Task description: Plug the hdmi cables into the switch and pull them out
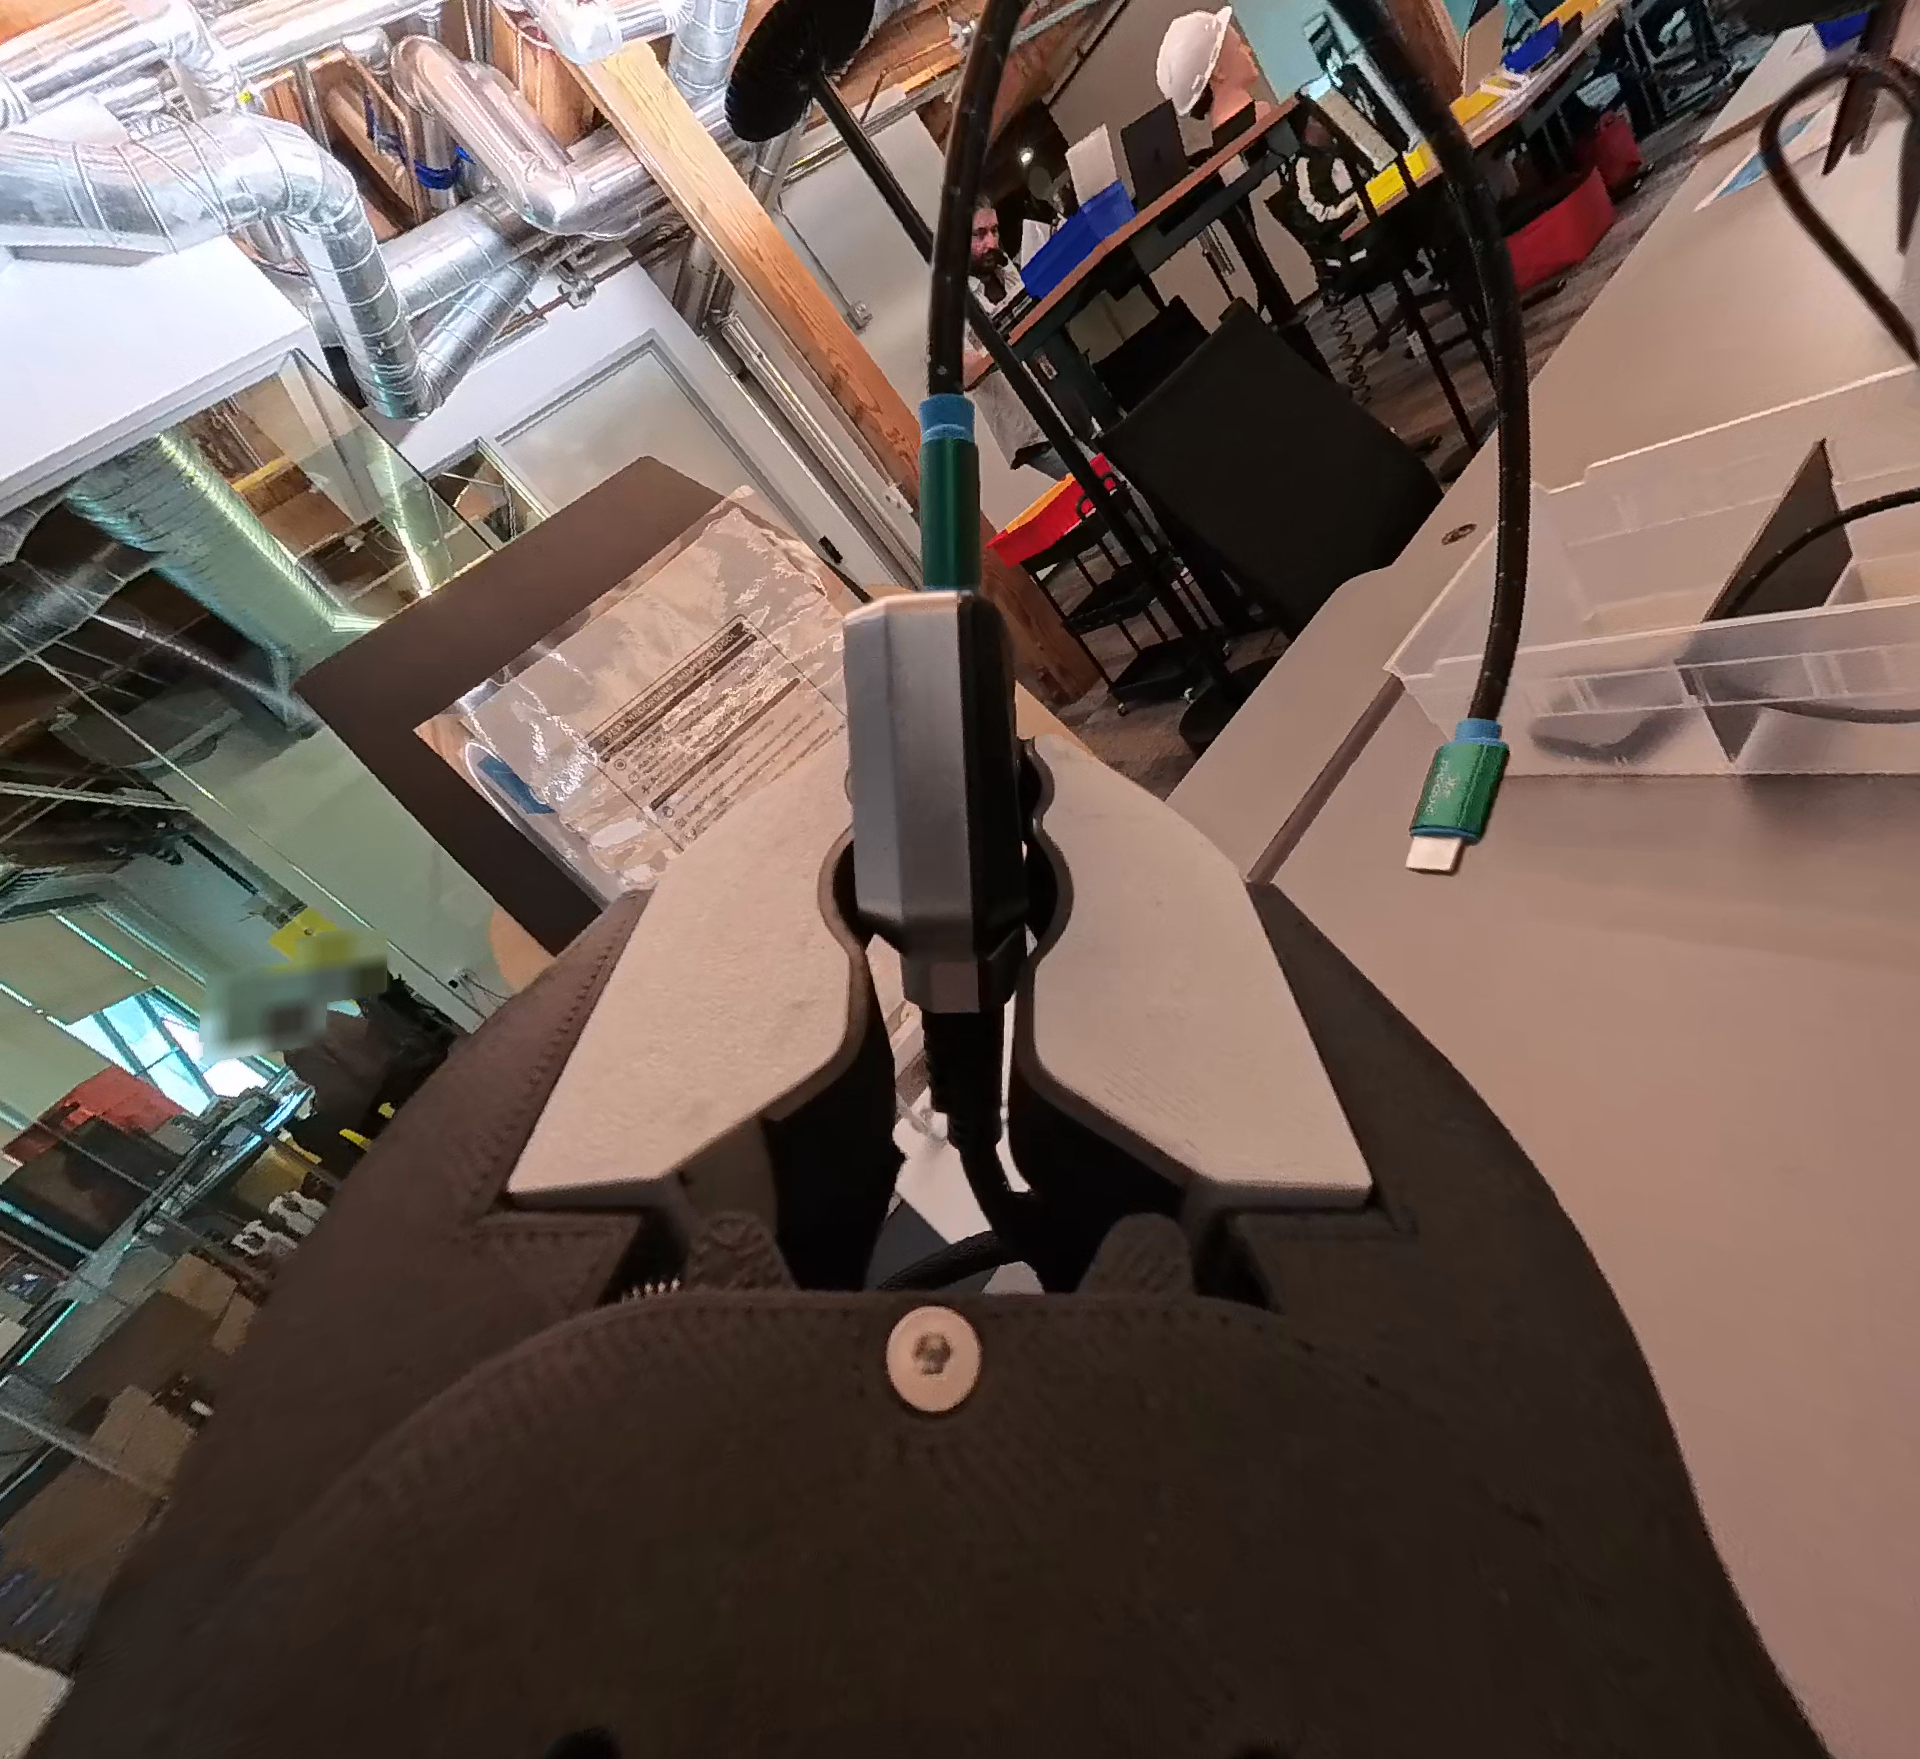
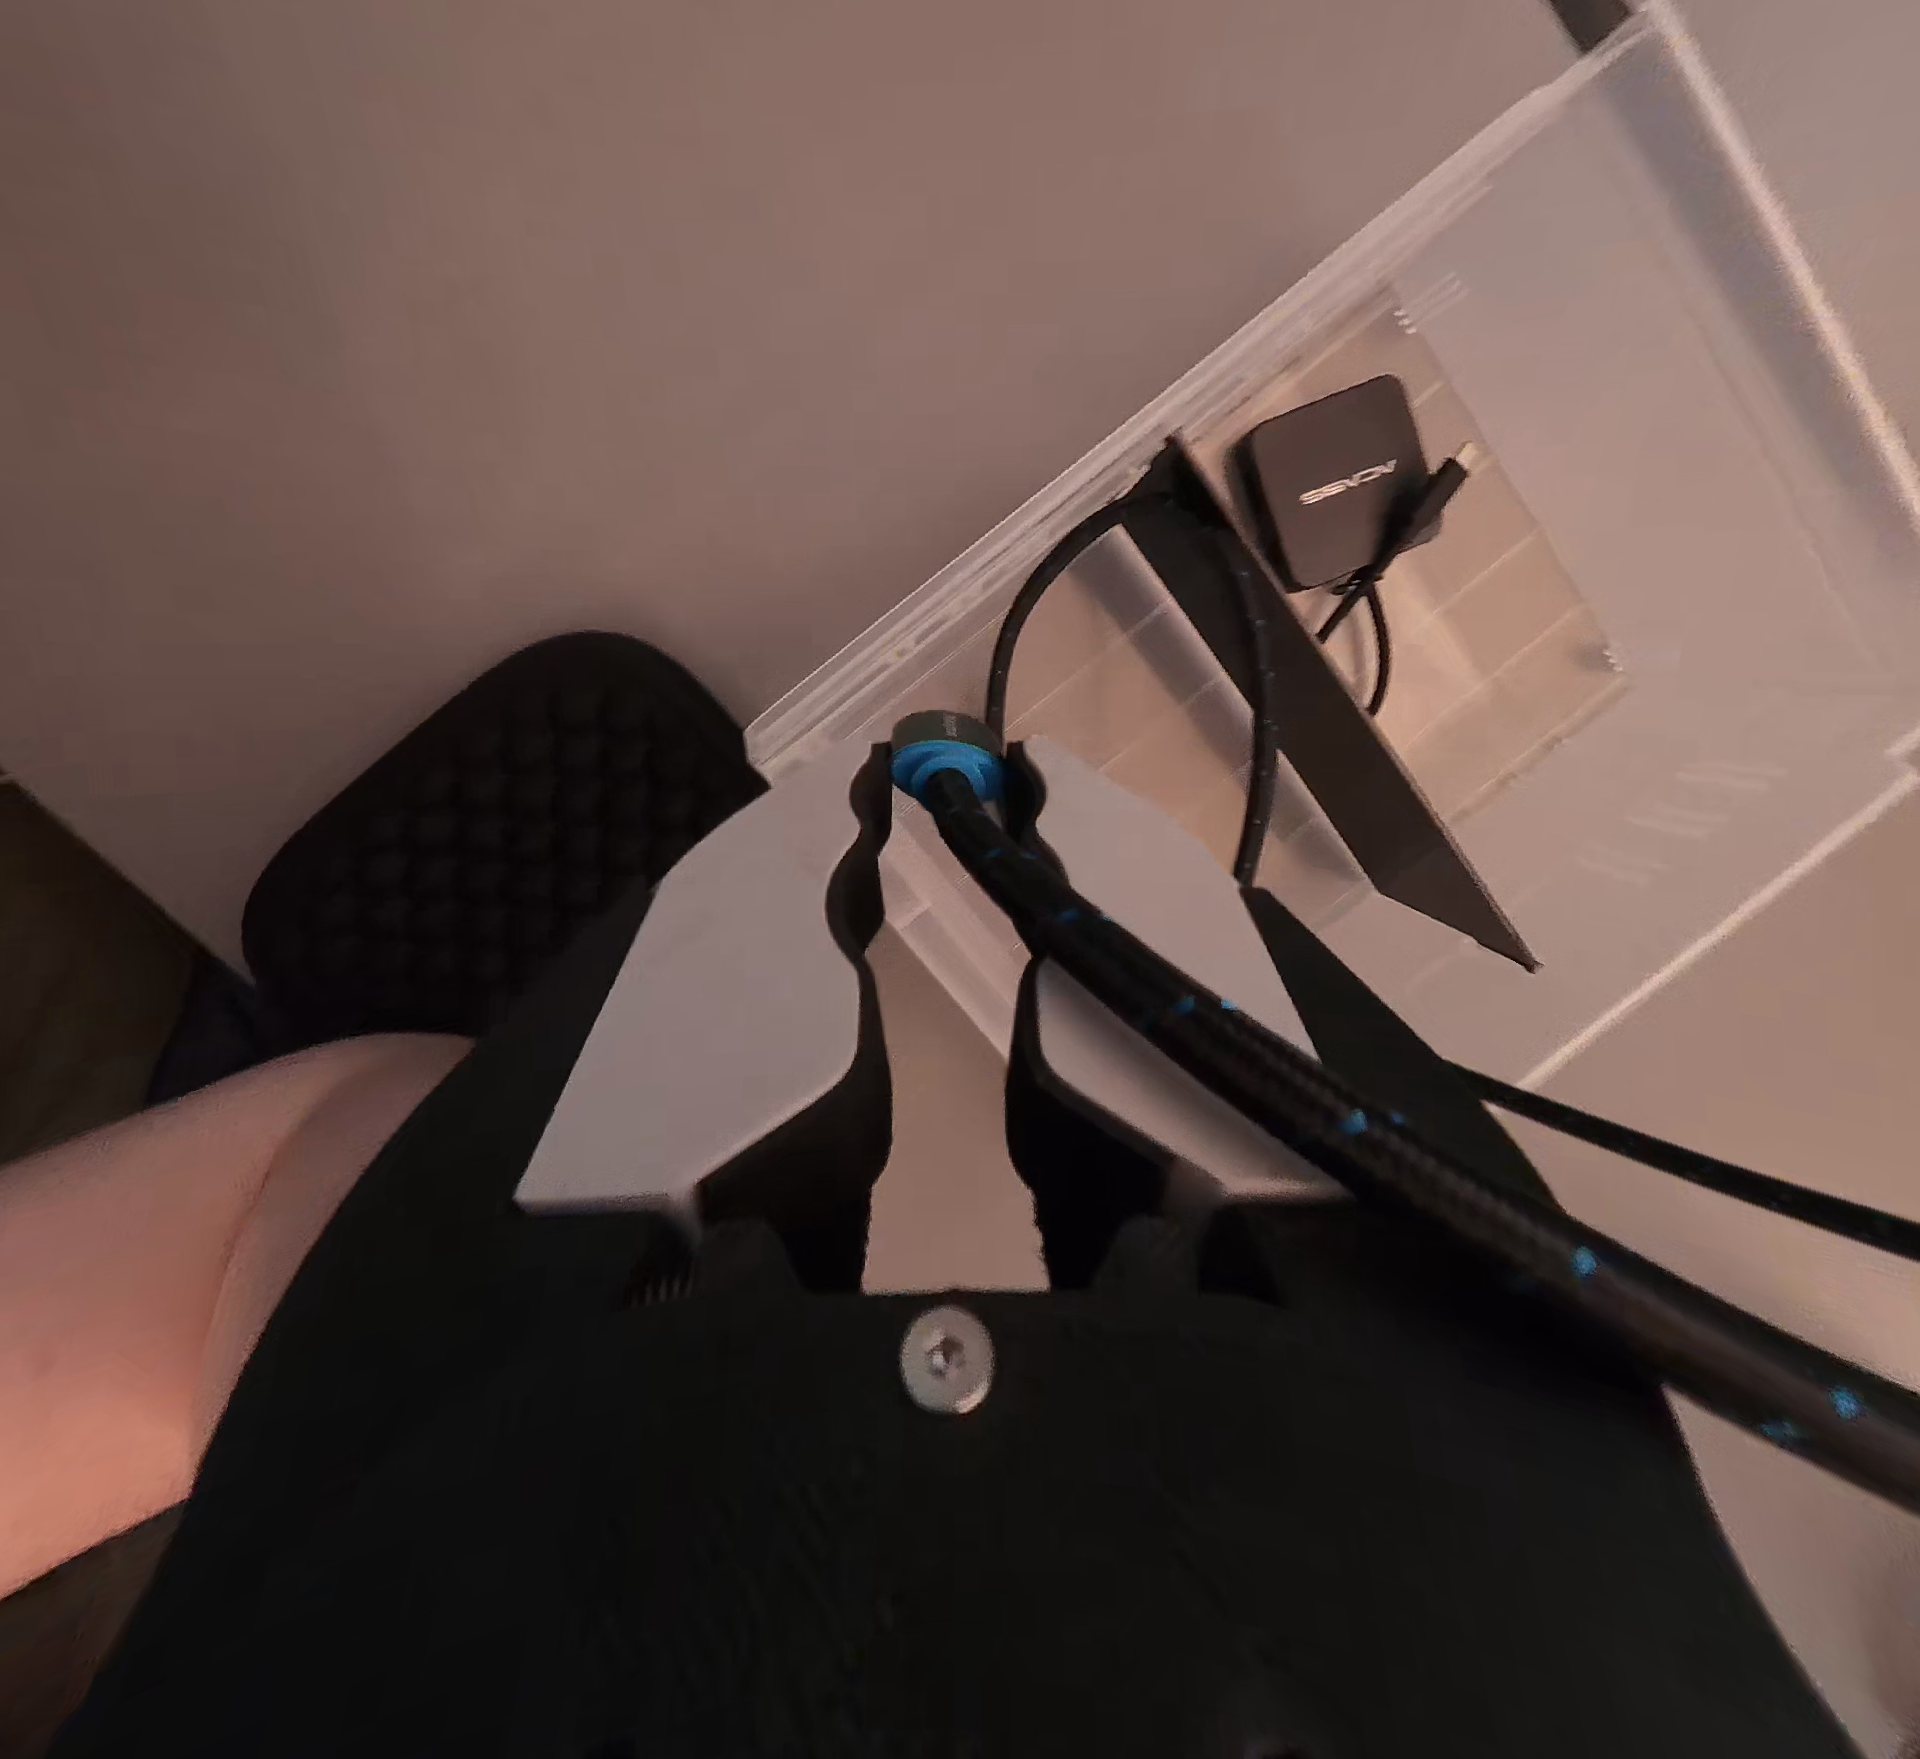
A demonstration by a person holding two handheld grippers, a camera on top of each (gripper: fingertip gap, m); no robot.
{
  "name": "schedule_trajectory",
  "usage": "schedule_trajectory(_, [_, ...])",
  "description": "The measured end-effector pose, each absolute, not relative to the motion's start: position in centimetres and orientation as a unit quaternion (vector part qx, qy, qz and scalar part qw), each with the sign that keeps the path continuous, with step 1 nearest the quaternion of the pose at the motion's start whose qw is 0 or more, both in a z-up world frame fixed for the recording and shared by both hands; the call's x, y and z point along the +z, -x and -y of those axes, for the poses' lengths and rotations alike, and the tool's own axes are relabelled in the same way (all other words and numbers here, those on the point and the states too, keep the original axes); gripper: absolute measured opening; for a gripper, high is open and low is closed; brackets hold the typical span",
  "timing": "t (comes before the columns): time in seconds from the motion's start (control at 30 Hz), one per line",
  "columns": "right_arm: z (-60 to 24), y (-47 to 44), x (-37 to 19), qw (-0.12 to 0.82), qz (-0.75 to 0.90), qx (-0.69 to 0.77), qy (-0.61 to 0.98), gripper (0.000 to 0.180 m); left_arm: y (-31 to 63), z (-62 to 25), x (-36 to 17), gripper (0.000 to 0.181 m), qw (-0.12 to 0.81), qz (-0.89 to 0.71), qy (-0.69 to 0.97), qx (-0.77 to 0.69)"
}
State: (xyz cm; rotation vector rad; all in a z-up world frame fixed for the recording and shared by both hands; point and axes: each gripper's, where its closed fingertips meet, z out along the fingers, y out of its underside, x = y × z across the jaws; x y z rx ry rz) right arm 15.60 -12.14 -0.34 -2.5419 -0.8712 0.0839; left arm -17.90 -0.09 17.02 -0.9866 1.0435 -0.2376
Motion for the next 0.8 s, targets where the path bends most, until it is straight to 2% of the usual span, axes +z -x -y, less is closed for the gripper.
schedule_trajectory(0.8, [13.2, -15.7, -3.0, 0.158, 0.332, 0.076, 0.927, 0.022, 16.4, -0.1, 16.1, 0.021, 0.735, -0.48, 0.458, -0.138])
